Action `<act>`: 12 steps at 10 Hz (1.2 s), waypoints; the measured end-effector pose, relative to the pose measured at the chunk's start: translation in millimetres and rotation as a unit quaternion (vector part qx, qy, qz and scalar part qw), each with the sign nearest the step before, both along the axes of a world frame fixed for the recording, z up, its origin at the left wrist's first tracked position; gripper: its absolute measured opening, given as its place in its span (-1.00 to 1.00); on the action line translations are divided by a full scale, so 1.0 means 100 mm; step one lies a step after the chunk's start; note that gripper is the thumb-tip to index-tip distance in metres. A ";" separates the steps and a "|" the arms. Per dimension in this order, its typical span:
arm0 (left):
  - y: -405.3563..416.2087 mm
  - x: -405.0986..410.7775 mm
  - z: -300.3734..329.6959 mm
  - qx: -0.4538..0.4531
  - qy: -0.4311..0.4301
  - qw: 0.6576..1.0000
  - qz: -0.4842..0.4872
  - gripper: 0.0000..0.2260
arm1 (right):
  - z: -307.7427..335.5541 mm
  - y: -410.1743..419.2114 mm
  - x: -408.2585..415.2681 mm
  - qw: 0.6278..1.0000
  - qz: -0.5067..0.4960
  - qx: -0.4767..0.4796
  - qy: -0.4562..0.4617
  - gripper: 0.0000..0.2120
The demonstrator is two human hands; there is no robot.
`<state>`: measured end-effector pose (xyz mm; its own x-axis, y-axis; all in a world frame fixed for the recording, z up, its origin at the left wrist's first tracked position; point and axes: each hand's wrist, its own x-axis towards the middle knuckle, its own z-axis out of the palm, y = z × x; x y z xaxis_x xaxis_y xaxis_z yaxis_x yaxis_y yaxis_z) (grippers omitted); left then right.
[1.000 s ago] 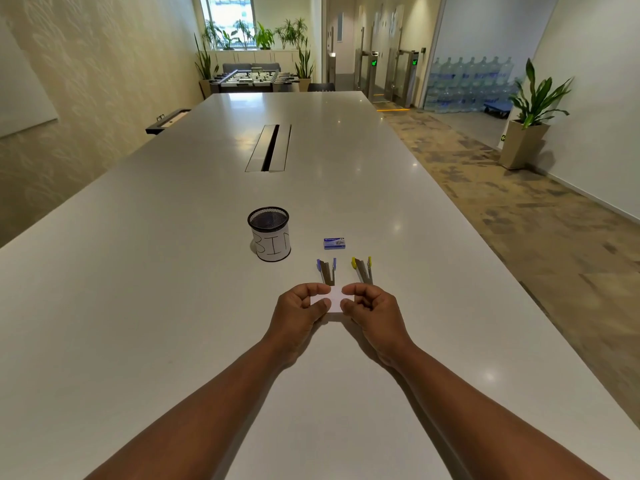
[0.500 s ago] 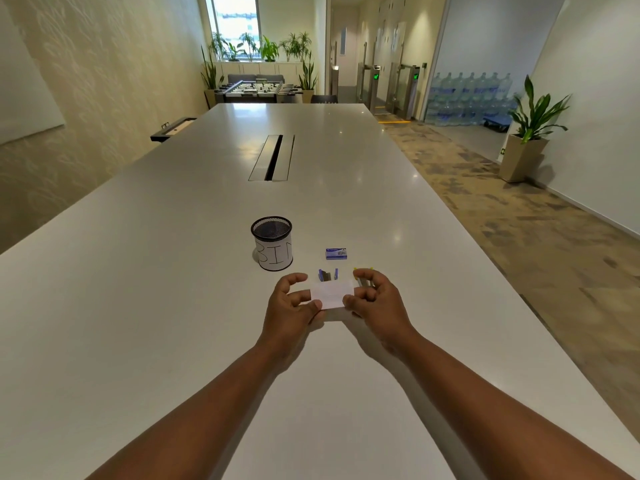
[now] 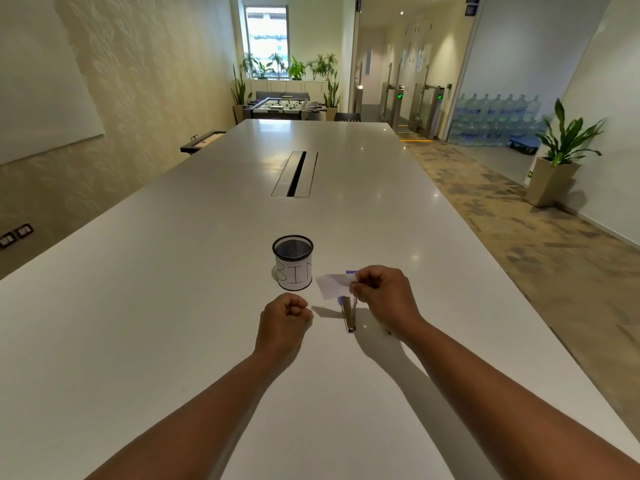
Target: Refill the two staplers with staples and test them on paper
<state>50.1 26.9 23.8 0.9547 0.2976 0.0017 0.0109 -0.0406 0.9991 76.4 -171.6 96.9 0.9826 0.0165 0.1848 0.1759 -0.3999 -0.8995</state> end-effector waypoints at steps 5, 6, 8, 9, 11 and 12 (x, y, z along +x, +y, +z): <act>0.88 0.52 -0.17 0.436 -0.046 0.898 0.040 -0.77 | 0.41 0.68 0.72 0.964 0.026 -0.176 -0.199 -0.77; 0.89 0.59 -0.26 0.430 -0.039 0.901 0.039 -0.75 | 0.37 0.80 0.83 0.947 0.055 -0.240 -0.208 -0.76; 0.92 0.61 -0.32 0.430 -0.020 0.901 0.050 -0.87 | 0.28 0.92 0.93 0.930 0.094 -0.305 -0.181 -0.76; 0.92 0.61 -0.31 0.434 -0.023 0.899 0.048 -0.82 | 0.22 0.92 0.91 0.930 0.101 -0.307 -0.176 -0.79; 0.91 0.61 -0.30 0.452 -0.039 0.890 0.053 -0.86 | 0.10 0.73 0.83 0.950 0.060 -0.243 -0.188 -0.74; 0.91 0.57 -0.27 0.455 -0.042 0.888 0.047 -0.81 | 0.03 0.56 0.78 0.958 0.023 -0.235 -0.160 -0.71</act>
